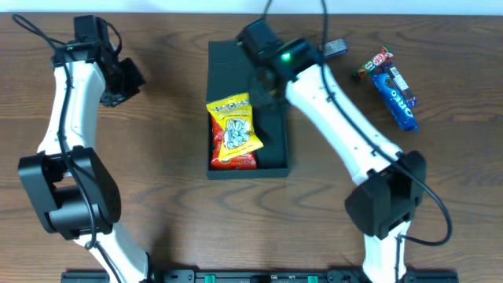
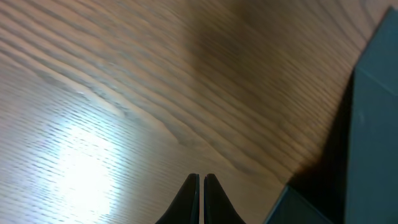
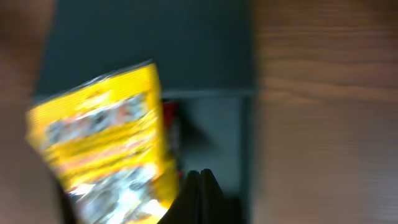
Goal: Pack container
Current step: 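Place the yellow HACKS bag into the box with the right gripper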
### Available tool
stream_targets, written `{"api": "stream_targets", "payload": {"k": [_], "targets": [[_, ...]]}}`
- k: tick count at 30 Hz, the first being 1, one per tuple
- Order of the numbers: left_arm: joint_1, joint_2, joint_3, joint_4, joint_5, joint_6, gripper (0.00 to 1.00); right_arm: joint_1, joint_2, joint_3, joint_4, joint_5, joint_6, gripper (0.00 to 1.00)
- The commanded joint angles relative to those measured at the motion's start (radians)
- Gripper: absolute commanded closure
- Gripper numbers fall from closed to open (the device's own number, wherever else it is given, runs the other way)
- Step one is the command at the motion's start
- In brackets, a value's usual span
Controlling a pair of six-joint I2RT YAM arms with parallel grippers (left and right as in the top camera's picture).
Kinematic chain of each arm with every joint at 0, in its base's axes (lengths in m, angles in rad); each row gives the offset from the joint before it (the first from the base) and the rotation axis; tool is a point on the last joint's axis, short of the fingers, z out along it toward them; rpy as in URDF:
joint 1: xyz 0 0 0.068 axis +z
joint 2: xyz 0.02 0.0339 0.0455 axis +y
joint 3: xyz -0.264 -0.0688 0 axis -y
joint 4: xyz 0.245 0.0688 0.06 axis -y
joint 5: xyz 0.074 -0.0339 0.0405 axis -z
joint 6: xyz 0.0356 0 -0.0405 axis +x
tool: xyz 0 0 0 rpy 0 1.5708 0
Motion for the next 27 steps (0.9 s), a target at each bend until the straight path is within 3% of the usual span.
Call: {"api": "stream_targets", "payload": {"k": [1, 7, 10, 13, 27], "targets": [[-0.062, -0.013, -0.045, 0.004, 0.045, 0.010, 0.94, -0.023, -0.008, -0.094, 0.037, -0.019, -0.080, 0.99], [-0.160, -0.013, -0.209, 0.050, 0.071, -0.065, 0.94, -0.020, -0.008, -0.215, 0.149, -0.072, -0.129, 0.99], [-0.187, -0.013, -0.278, 0.089, 0.171, -0.070, 0.94, -0.020, -0.008, -0.241, 0.173, -0.087, -0.146, 0.99], [-0.219, -0.013, -0.340, 0.144, 0.200, -0.163, 0.94, -0.011, -0.008, -0.273, 0.211, -0.098, -0.154, 0.99], [-0.247, -0.013, -0.360, 0.193, 0.249, -0.192, 0.94, 0.108, -0.008, -0.322, 0.282, -0.220, -0.270, 0.98]]}}
